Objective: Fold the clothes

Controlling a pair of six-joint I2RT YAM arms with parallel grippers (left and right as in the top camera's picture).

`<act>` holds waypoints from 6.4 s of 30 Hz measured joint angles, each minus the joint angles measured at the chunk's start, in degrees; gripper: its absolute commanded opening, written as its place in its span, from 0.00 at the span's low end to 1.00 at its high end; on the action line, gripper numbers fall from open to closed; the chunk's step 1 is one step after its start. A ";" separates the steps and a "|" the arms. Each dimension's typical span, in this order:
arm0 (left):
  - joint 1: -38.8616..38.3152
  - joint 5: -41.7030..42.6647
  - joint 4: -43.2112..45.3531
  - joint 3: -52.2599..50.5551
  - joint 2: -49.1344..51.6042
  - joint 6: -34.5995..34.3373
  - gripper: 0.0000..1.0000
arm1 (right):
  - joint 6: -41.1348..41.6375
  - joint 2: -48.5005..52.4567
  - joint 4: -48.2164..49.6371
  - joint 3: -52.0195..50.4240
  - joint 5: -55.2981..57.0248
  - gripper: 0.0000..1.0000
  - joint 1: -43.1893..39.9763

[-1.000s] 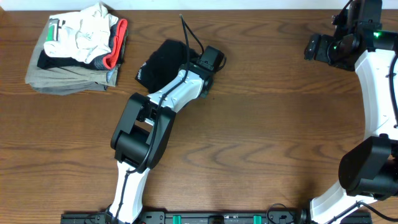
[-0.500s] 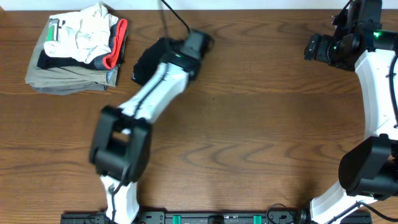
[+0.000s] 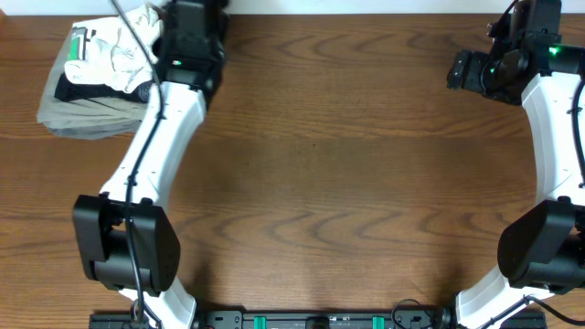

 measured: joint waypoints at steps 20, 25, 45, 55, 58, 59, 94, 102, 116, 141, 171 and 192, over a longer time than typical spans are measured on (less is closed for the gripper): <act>22.32 1.95 27.17 0.00 3.69 12.83 0.06 | 0.02 0.00 0.02 -1.46 -0.22 0.90 0.00; 25.05 3.23 30.29 0.00 8.59 16.44 0.06 | 0.02 0.00 -0.09 -1.49 -0.22 0.89 0.00; 30.82 4.46 25.66 0.00 14.75 16.61 0.06 | 0.02 0.00 -0.15 -1.51 -0.37 0.89 2.32; 26.21 4.87 17.27 0.00 14.75 7.21 0.06 | 0.02 0.00 -0.13 -1.53 -0.39 0.89 2.32; 24.09 4.87 17.31 0.00 14.75 6.14 0.06 | 0.02 0.00 -0.13 -1.53 -0.39 0.89 2.32; 23.54 4.87 17.25 0.00 14.75 5.90 0.06 | 0.02 0.00 -0.13 -1.53 -0.39 0.89 2.32; 12.98 8.35 9.16 0.00 14.62 -13.51 0.98 | 0.02 0.00 -0.02 -1.53 -0.39 0.94 2.32; 9.70 9.18 -1.70 0.00 4.72 -17.79 0.98 | -2.56 0.00 3.19 -1.51 -0.39 0.98 2.32; 6.80 9.18 -20.24 1.31 -12.74 -30.71 0.98 | -8.61 -16.04 26.53 3.19 -0.39 0.99 2.43; 6.80 9.18 -20.87 1.31 -12.11 -31.26 0.98 | -9.55 -29.00 11.96 3.52 1.16 0.99 2.40; 6.80 9.18 -20.85 1.31 -12.11 -31.28 0.98 | -12.76 -81.15 58.69 -85.35 -0.90 0.99 2.25; 6.80 9.18 -20.87 1.31 -12.11 -31.28 0.98 | -12.61 -95.73 53.00 -98.44 -4.52 0.99 2.25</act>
